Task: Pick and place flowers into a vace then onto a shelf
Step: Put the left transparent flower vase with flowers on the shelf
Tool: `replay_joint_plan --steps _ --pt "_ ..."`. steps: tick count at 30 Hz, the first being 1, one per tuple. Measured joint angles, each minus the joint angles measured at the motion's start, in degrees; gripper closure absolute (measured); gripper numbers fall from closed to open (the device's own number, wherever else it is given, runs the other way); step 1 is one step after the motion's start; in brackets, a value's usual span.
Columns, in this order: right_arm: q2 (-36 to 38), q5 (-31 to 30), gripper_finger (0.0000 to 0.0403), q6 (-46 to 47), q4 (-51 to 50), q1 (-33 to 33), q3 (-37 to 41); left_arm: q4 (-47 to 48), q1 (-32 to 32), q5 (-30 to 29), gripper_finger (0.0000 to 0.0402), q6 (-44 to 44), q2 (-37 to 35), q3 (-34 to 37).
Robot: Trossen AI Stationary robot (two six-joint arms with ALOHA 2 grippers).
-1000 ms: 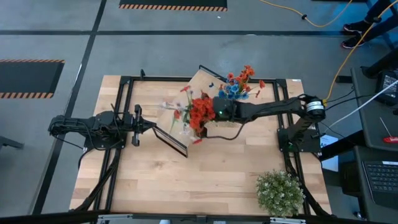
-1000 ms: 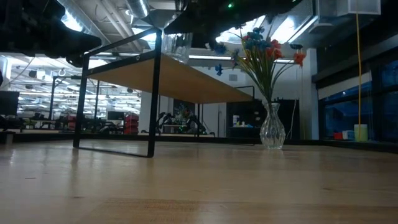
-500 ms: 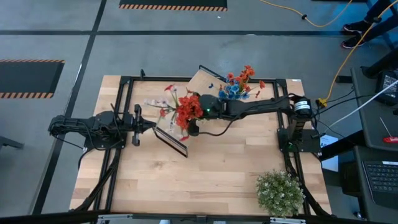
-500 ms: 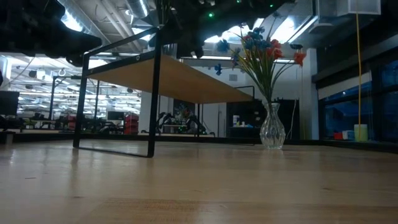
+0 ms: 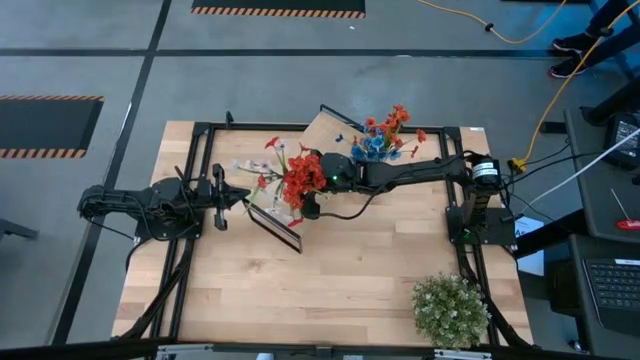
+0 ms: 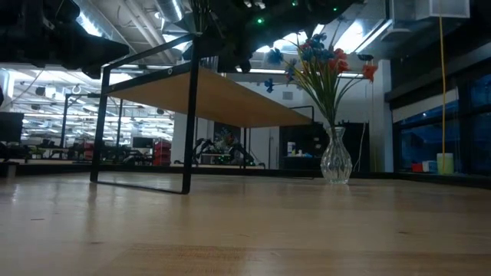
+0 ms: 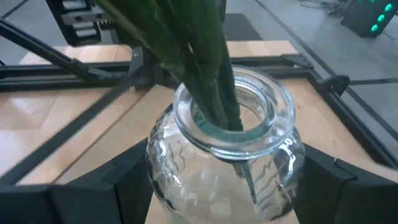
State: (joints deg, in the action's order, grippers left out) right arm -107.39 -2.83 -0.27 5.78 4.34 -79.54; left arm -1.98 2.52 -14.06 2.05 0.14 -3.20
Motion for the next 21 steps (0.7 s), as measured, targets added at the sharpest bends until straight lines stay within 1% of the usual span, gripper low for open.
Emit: replay_joint_plan --steps 16,21 --pt "-1.6 0.0 0.0118 1.4 1.7 0.0 0.2 0.6 0.0 0.0 0.0398 0.8 0.0 0.0" --pt "-1.6 0.0 0.0101 1.3 1.5 0.0 0.2 0.7 0.0 0.1 0.0398 0.7 0.0 0.0"
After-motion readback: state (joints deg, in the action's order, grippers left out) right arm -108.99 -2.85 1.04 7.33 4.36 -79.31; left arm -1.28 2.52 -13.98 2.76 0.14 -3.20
